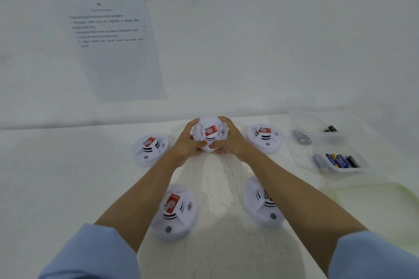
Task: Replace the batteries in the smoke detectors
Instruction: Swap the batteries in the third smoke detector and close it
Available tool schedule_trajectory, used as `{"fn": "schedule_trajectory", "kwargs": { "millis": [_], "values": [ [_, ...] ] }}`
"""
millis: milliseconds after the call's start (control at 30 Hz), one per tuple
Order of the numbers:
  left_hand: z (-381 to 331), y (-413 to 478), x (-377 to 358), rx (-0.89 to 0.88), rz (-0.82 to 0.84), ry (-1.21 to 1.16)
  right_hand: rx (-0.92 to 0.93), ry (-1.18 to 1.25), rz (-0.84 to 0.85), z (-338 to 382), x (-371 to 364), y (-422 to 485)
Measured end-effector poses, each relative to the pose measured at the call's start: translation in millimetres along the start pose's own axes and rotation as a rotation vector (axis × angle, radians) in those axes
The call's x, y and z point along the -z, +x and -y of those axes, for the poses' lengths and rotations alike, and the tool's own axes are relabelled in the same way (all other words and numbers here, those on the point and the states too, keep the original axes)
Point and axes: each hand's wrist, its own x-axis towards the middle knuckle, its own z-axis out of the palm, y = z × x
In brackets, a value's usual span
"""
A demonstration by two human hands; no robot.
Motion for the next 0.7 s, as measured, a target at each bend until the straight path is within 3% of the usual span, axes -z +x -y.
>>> {"fn": "schedule_trajectory", "kwargs": {
  "millis": [700],
  "values": [
    [0.9,-1.2,0.5,-0.012,0.020,0.018,-0.047,-0.049,-0.011,-12.4,2.8,3.8]
  ]
}}
